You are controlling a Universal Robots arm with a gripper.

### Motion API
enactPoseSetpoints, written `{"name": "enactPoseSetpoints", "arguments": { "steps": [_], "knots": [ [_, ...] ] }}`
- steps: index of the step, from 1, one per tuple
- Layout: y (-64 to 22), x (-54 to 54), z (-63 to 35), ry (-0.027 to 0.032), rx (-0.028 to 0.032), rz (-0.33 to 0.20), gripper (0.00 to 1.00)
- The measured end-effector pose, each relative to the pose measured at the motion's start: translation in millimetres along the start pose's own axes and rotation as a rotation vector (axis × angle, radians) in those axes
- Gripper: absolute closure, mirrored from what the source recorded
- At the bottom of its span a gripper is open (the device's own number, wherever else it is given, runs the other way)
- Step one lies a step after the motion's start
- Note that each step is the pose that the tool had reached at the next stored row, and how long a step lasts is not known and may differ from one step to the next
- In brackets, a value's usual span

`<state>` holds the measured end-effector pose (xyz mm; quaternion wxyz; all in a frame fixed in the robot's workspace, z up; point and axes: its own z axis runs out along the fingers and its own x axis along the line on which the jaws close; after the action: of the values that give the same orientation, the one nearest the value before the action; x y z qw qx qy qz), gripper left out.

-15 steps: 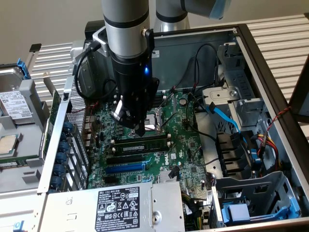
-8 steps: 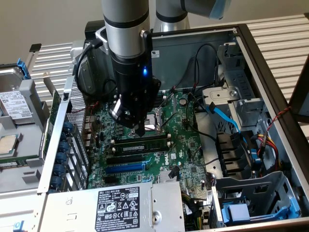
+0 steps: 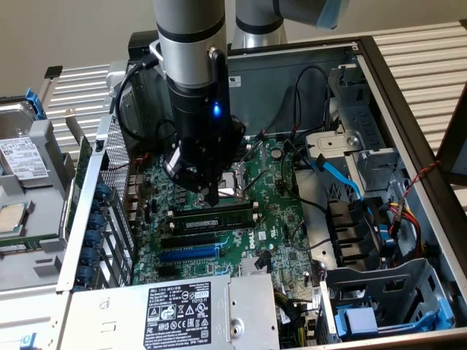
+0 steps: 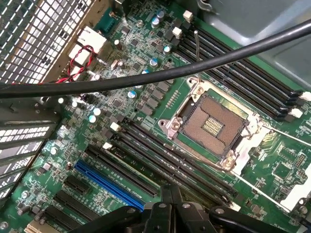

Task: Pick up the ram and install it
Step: 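Press down the ram until it locks into place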

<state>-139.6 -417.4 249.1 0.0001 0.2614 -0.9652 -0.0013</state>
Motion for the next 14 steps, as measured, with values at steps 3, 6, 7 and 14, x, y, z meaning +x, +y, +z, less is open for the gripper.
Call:
{"name": "enactPoseSetpoints", "arguments": {
  "steps": [3,6,7,14],
  "knots": [
    [0.0,0.0,0.0,-0.0001,0.0,0.042,0.89],
    [0.0,-0.1,0.1,-0.0001,0.0003,0.081,0.89],
    [-0.1,-0.1,0.1,0.0,0.0006,0.095,0.89],
    [0.0,-0.1,0.2,0.0016,0.0044,0.183,0.89]
  ]
}}
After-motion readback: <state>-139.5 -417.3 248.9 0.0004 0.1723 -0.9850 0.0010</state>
